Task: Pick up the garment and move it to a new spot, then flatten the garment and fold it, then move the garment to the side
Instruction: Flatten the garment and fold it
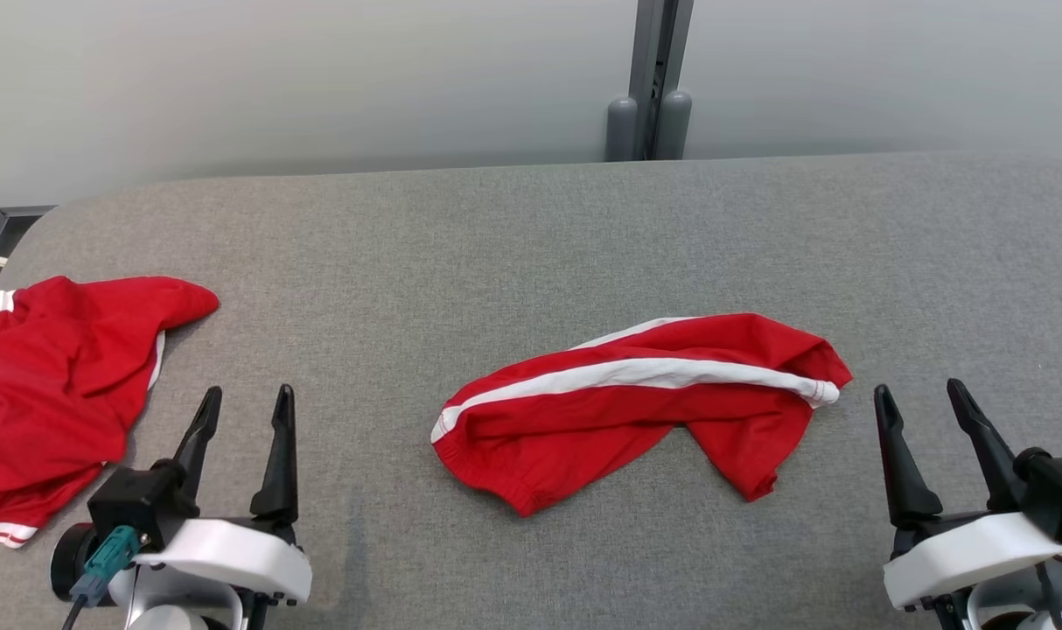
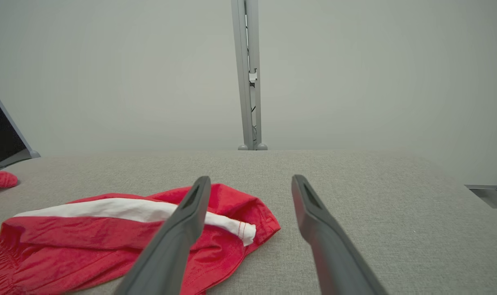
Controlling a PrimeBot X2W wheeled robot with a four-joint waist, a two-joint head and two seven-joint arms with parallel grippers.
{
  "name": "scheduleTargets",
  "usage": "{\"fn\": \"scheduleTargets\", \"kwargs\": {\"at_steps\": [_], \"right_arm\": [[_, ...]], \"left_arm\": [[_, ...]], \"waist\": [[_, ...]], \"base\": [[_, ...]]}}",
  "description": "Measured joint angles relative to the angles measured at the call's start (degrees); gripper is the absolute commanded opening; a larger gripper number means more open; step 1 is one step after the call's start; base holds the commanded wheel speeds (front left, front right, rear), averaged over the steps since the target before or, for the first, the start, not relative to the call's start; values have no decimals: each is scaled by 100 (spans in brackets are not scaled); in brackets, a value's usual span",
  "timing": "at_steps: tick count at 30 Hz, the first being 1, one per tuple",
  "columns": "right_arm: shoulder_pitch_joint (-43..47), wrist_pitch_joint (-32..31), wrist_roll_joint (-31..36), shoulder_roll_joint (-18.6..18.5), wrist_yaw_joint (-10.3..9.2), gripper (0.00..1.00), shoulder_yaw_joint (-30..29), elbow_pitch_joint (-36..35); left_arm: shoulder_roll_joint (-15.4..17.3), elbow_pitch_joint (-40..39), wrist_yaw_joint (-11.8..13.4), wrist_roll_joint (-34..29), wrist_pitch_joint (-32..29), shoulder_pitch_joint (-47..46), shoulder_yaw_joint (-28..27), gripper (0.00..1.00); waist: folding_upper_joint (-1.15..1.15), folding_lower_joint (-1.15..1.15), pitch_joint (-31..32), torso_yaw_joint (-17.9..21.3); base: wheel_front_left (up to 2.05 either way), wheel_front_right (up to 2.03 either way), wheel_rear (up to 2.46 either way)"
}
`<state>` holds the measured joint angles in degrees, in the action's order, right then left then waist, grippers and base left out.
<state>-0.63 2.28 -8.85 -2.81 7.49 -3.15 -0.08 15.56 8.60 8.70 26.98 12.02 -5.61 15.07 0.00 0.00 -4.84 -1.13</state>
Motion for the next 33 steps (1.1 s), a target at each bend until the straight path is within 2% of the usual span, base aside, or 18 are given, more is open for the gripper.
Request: {"fn": "scheduleTargets", "kwargs": {"at_steps": [22, 26, 33], "right_arm": [[89, -110, 22, 0, 0, 100, 10, -111], [9, -112, 22, 1, 0, 100, 32, -129], [-137, -116, 24, 1, 0, 100, 162, -131]], "left_arm": [[159, -261, 79, -188, -302, 8, 325, 100], [134, -204, -119, -210, -563, -471, 511, 100], [-193, 566, -511, 98, -1272, -1027, 890, 100]], "waist": [[0, 0, -82, -30], [0, 0, -210, -64], [0, 0, -429, 4]], "base": [[0, 0, 0], [0, 0, 0], [0, 0, 0]]}}
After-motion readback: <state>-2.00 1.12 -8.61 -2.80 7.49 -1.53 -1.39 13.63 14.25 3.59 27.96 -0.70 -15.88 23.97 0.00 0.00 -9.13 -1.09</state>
